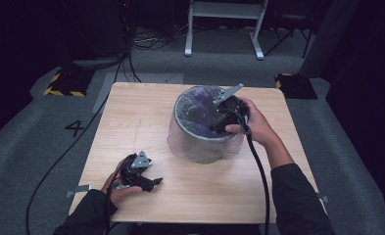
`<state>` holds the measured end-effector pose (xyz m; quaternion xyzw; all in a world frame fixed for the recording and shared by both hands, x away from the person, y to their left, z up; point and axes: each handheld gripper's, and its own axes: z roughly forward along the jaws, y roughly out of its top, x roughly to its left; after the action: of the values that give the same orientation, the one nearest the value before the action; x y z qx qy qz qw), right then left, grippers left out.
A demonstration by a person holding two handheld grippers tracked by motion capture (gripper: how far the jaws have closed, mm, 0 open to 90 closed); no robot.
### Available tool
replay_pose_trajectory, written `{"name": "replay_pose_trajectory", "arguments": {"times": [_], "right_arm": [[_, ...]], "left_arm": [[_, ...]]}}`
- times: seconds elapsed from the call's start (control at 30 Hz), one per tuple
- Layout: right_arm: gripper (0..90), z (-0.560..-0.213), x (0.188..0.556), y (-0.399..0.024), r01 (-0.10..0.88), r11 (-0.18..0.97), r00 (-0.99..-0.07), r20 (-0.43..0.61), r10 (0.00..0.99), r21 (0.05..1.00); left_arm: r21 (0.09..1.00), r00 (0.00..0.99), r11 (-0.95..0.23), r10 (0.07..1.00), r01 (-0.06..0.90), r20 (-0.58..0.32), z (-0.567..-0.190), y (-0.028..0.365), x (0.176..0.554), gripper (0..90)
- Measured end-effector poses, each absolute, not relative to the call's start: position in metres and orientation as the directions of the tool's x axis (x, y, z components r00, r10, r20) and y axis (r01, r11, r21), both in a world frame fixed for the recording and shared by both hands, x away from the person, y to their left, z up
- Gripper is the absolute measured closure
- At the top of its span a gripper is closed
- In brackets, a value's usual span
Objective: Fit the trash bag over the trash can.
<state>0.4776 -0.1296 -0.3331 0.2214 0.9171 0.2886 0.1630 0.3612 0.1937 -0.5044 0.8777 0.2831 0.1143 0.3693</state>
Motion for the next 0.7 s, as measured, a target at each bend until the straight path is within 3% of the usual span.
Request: {"name": "replay_pose_trajectory", "arguments": {"times": [0.4, 0.7], "right_arm": [[19.4, -0.336, 0.481, -0.127, 0.369, 0.744, -0.843, -0.137, 0.52, 0.557], [18.0, -0.324, 0.472, -0.137, 0.322, 0.666, -0.827, -0.143, 0.544, 0.672]], "left_arm": [[0.713, 0.814, -0.567, 0.581, 0.413, -0.009, -0.504, 0.194, 0.361, 14.1], [0.713, 0.813, -0.566, 0.582, 0.414, -0.01, -0.504, 0.194, 0.361, 14.2]]}}
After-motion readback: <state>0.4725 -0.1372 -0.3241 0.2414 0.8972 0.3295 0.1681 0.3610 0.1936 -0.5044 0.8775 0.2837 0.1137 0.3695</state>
